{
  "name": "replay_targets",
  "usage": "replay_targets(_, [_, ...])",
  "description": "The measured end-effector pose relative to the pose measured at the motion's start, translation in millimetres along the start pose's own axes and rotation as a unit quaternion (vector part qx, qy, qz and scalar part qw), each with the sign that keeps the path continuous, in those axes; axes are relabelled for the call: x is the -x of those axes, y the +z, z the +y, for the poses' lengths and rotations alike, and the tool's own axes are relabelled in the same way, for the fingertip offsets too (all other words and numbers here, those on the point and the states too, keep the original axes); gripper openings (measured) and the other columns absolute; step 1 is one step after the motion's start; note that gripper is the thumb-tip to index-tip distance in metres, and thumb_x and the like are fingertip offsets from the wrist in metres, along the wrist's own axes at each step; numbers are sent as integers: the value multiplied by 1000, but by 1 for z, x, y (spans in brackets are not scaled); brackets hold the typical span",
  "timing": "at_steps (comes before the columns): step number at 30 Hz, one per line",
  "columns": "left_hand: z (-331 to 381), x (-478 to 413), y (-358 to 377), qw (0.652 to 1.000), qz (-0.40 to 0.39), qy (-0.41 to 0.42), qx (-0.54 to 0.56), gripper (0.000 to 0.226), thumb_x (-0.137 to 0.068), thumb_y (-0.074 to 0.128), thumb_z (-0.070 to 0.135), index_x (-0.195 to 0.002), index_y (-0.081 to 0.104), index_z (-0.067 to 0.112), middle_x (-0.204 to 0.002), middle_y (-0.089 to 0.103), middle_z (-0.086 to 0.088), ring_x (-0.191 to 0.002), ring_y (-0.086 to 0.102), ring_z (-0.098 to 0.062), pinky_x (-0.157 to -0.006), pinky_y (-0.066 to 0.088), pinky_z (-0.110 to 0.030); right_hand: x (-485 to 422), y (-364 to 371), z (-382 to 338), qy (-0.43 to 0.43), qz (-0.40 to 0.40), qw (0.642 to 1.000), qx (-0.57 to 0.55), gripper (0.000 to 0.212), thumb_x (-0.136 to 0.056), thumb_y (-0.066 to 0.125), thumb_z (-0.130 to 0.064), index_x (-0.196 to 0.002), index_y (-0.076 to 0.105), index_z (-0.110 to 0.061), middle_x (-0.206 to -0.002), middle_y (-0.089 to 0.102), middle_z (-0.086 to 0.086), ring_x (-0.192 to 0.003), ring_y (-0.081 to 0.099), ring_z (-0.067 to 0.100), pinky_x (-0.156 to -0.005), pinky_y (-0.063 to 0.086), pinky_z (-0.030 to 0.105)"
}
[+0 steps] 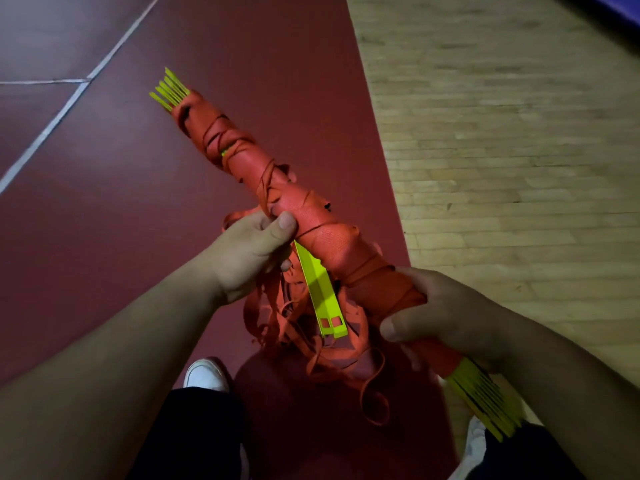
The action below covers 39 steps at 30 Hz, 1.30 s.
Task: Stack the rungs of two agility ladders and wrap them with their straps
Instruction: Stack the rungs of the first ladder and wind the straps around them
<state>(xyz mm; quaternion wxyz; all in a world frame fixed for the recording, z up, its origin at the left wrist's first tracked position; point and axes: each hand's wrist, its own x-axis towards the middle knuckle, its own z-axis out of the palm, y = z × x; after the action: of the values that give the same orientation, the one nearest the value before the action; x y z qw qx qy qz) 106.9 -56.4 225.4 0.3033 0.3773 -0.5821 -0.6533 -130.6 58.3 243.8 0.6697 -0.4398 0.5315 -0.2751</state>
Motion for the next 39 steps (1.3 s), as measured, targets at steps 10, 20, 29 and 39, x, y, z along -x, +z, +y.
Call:
replay_targets(10, [3,-5,23,995,75,24,64,31,-81,61,45,-64,66,20,-48,53,12,-42,47,-1,-46,41,-16,2,-4,0,39,24,998,36,45,-67,81,-38,-107,66,-22,-91,76,9,-71,71,24,-67,60,41])
replay_targets(20, [4,-9,26,990,112,-33,-77,47,-81,67,52,-61,39,20,-55,32,-1,-47,30,-13,-55,31,-28,-15,-1,19,3,339,824,454,69,-60,68,-66,-116,36,-42,-91,65,-7,-78,61,22,-65,48,33])
replay_targets(29, [10,-6,4,995,70,20,-72,26,-80,64,37,-84,58,12,-63,63,7,-49,45,-3,-51,40,-20,-10,-11,6,3,209,953,220,37,-50,71,-41,-86,66,-38,-72,72,-7,-56,65,8,-56,56,37])
replay_targets(39, [-1,1,-6,998,-51,-22,-11,56,-55,76,75,-50,67,19,-40,47,4,-44,45,-7,-42,33,-14,1,-13,7,101,-49,993,-32,39,-46,75,-30,-82,69,-16,-66,59,18,-47,53,26,-44,48,27])
